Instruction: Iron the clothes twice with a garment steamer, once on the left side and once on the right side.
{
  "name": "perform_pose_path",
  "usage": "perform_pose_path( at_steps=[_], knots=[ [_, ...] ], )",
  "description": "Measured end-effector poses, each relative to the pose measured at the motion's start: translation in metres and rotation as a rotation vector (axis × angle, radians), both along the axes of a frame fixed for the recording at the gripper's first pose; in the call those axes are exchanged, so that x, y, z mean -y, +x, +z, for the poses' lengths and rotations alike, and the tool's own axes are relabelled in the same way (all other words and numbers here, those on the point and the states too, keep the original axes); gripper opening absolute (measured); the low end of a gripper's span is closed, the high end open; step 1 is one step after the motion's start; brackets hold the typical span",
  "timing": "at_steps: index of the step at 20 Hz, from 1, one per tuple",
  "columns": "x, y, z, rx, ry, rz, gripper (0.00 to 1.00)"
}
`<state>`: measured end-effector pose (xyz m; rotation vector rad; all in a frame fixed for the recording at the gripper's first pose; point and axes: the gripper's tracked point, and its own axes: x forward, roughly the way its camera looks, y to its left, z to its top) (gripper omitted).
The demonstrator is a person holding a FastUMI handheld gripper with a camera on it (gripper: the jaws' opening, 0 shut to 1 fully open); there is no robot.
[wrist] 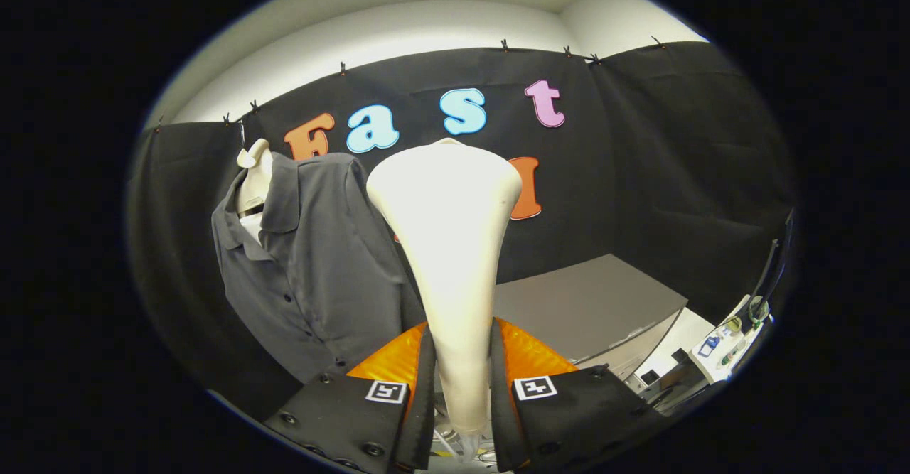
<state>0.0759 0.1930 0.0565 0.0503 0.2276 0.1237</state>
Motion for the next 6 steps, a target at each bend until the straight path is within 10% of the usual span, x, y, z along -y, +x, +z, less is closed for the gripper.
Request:
perform_pose_path(
  at_steps=[6],
  knots=[
    [0.033,0.005,0.0,0.002,-0.003,0.016,0.41]
  ],
)
